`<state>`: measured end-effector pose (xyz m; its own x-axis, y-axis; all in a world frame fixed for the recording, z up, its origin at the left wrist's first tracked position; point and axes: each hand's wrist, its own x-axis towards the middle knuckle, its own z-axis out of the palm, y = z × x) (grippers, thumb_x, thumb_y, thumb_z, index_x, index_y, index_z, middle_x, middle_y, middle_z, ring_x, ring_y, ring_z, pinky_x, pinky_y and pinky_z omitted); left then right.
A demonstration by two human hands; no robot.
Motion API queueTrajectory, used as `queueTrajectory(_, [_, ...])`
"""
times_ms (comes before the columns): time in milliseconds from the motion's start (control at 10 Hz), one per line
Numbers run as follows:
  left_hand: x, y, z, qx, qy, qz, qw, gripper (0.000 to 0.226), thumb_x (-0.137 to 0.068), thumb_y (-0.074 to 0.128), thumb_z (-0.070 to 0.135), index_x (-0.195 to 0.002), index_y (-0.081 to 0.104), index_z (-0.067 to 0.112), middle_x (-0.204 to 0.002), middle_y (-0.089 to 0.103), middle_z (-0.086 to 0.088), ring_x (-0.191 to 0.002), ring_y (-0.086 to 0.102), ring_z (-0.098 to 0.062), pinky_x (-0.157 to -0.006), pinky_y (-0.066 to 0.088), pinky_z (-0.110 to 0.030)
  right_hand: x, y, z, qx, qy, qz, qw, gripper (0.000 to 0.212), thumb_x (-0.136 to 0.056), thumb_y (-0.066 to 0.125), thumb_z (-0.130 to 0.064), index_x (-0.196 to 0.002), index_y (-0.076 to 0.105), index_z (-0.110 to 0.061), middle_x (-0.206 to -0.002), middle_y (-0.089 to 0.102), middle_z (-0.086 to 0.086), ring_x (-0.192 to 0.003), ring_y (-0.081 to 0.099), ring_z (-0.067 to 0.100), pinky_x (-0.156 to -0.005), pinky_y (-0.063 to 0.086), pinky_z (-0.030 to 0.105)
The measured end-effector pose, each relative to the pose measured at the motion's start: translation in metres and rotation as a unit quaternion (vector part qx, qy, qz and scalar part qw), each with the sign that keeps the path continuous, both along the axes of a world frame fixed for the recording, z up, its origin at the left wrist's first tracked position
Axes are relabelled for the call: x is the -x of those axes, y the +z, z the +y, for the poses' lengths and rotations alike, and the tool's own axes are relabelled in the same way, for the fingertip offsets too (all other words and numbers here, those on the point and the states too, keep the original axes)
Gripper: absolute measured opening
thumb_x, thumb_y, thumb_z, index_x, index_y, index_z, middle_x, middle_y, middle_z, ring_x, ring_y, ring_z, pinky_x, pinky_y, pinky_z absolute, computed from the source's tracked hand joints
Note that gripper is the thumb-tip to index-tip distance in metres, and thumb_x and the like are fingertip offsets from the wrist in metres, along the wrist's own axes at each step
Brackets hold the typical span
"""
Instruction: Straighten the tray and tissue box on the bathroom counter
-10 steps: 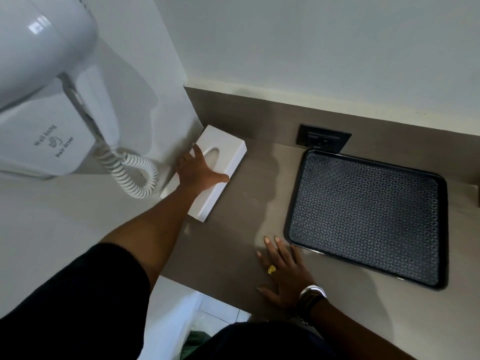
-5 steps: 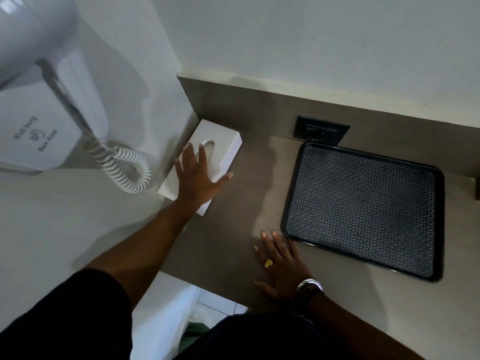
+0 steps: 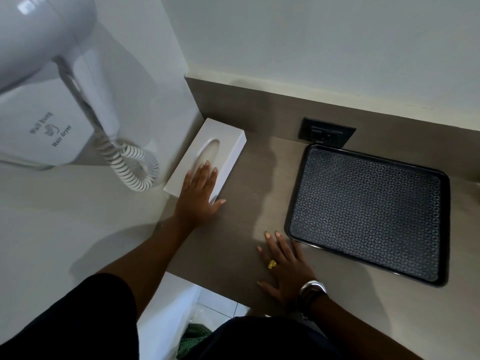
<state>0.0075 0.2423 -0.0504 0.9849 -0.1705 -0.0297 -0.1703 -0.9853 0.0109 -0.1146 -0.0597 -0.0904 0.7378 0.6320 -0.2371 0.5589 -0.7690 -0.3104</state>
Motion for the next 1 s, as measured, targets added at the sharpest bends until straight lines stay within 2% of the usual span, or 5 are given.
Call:
queueTrajectory(500, [-0.031, -0.007, 0.000, 0.013, 0.045, -0.022, 0.999, 0.100, -0.082, 0.060, 0.068, -0.156, 0.023, 0.012, -0.163, 0.026, -0.019, -0.148, 0.030, -0.038, -0.119, 0.026, -0.054, 0.000, 0.005, 0.001, 0.031, 0.004, 0.006, 0.999, 0.082, -0.082, 0.045, -0.073, -0.148, 0.039, -0.024, -0.161, 0.024, 0.013, -0.146, 0.023, 0.038, -0.110, 0.024, 0.061])
queueTrajectory(700, [-0.030, -0.004, 0.000, 0.002, 0.038, -0.014, 0.999, 0.108, -0.079, 0.054, 0.077, -0.158, 0.019, 0.012, -0.165, 0.020, -0.018, -0.151, 0.023, -0.037, -0.122, 0.017, -0.053, -0.001, 0.009, 0.001, 0.032, 0.010, 0.008, 0.999, 0.085, -0.081, 0.047, -0.072, -0.149, 0.036, -0.023, -0.161, 0.024, 0.013, -0.146, 0.024, 0.038, -0.109, 0.026, 0.060])
queueTrajectory(800, [-0.021, 0.007, -0.008, 0.014, 0.050, -0.045, 0.998, 0.103, -0.082, 0.049, 0.077, -0.154, 0.031, 0.006, -0.163, 0.025, -0.019, -0.151, 0.025, -0.035, -0.122, 0.014, -0.053, 0.000, 0.016, 0.003, 0.034, 0.004, 0.000, 0.999, 0.084, -0.080, 0.050, -0.071, -0.147, 0.041, -0.022, -0.158, 0.031, 0.014, -0.143, 0.030, 0.039, -0.107, 0.031, 0.061])
queueTrajectory(900, [-0.019, 0.021, -0.031, 0.073, -0.033, -0.189, 0.979, 0.078, -0.091, 0.057, 0.061, -0.142, 0.052, 0.002, -0.155, 0.043, -0.020, -0.145, 0.039, -0.033, -0.121, 0.026, -0.053, 0.002, 0.033, 0.002, 0.016, -0.021, -0.025, 0.999, 0.080, -0.073, 0.060, -0.071, -0.138, 0.056, -0.022, -0.148, 0.048, 0.011, -0.133, 0.048, 0.035, -0.101, 0.043, 0.058])
queueTrajectory(1000, [-0.028, 0.066, -0.070, 0.150, -0.095, -0.260, 0.949, 0.070, -0.092, 0.061, 0.053, -0.141, 0.053, 0.004, -0.155, 0.042, -0.020, -0.147, 0.037, -0.031, -0.121, 0.026, -0.050, 0.021, 0.058, -0.014, -0.038, -0.069, -0.044, 0.996, 0.075, -0.068, 0.074, -0.067, -0.126, 0.068, -0.021, -0.130, 0.065, 0.005, -0.116, 0.065, 0.022, -0.089, 0.057, 0.041])
